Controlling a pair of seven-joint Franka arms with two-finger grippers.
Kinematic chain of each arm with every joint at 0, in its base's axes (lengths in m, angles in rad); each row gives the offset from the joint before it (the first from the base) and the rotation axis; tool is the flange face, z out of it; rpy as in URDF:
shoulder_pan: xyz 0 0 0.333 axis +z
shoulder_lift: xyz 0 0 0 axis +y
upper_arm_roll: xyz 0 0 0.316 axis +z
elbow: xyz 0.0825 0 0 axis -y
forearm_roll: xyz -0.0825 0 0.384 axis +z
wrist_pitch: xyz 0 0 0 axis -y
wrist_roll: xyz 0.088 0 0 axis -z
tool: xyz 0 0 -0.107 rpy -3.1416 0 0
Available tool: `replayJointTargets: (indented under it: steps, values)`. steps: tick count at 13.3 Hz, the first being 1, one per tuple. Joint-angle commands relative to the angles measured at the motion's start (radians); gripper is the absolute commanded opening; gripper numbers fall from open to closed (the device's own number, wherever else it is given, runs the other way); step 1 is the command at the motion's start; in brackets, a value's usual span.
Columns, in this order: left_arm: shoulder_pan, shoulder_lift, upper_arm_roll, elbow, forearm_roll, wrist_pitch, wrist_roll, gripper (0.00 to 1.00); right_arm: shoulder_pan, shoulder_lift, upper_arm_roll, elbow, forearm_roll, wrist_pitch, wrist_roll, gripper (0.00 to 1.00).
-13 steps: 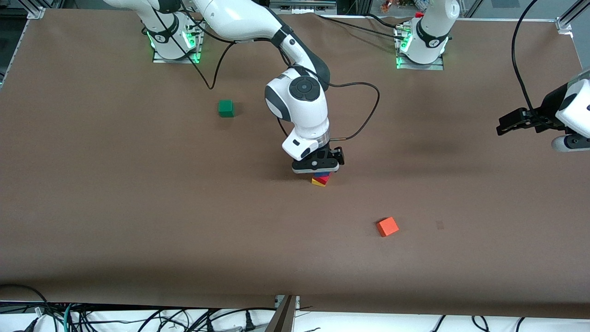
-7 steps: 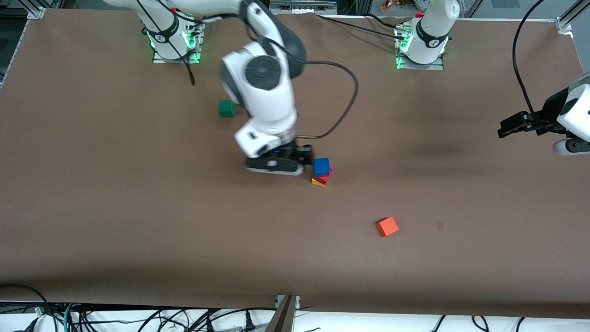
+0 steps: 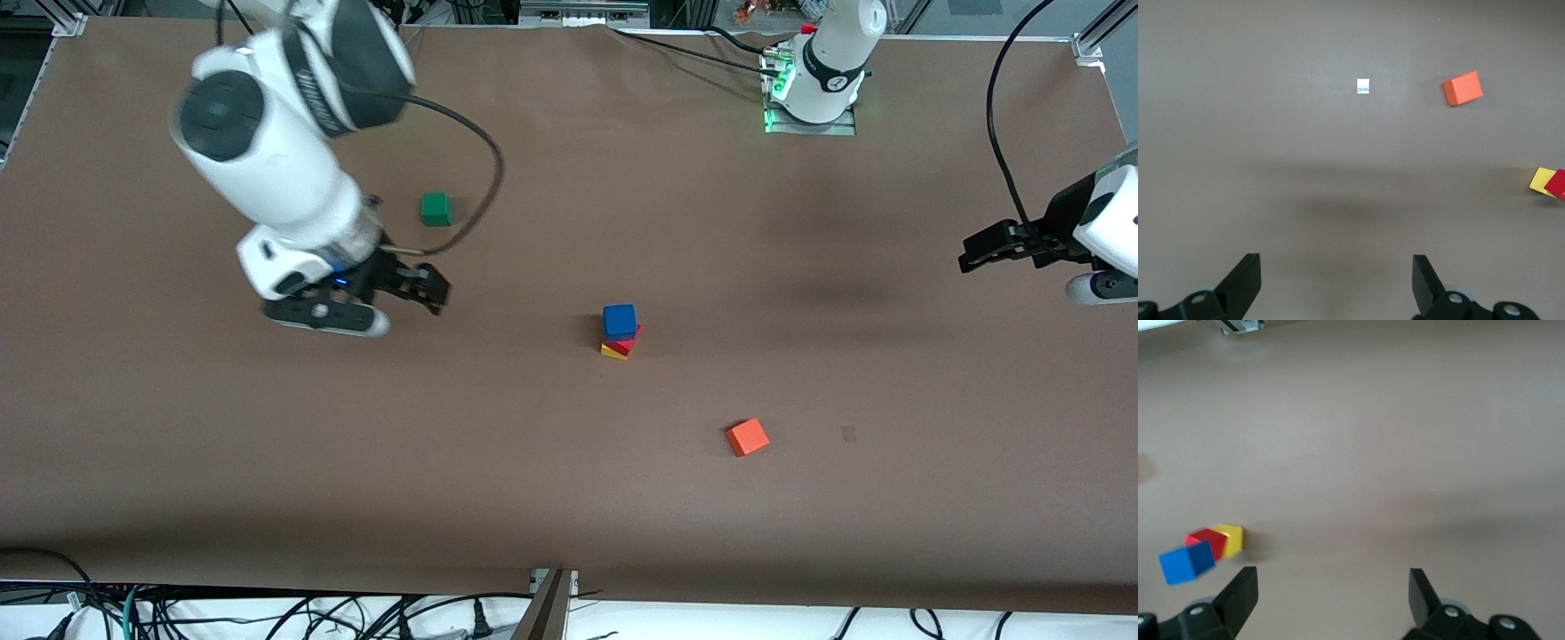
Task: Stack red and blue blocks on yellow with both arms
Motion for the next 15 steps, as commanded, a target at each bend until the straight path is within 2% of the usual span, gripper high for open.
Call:
replayJointTargets:
  steps: [1,2,4,7,8,10,11,15]
  values:
    - [-0.004,0.018,0.002,0.034,-0.011,-0.006,0.02,1.0,0.011,-0.144,-0.033,-0.153,-0.003,-0.014,-0.065,1.0]
    - [-0.004,0.018,0.002,0.034,-0.011,-0.006,0.018,1.0,-0.039,-0.161,-0.01,-0.156,-0.008,-0.042,-0.074,1.0]
    - [-0.006,0.018,0.002,0.034,-0.01,-0.006,0.017,1.0,-0.148,-0.211,0.088,-0.157,-0.116,-0.088,-0.118,1.0]
    - [-0.006,0.018,0.002,0.034,-0.01,-0.006,0.018,1.0,-0.343,-0.256,0.213,-0.153,-0.146,-0.16,-0.274,1.0]
    - [-0.006,0.018,0.002,0.034,-0.01,-0.006,0.018,1.0,-0.419,-0.262,0.265,-0.153,-0.146,-0.162,-0.304,1.0]
    - [-0.006,0.018,0.002,0.034,-0.01,-0.006,0.02,1.0,-0.588,-0.279,0.419,-0.154,-0.15,-0.166,-0.316,1.0]
    - [-0.006,0.018,0.002,0.034,-0.01,-0.006,0.02,1.0,-0.615,-0.279,0.448,-0.15,-0.16,-0.166,-0.321,1.0]
    - [-0.006,0.018,0.002,0.034,-0.01,-0.006,0.018,1.0,-0.618,-0.257,0.447,-0.111,-0.201,-0.189,-0.333,1.0]
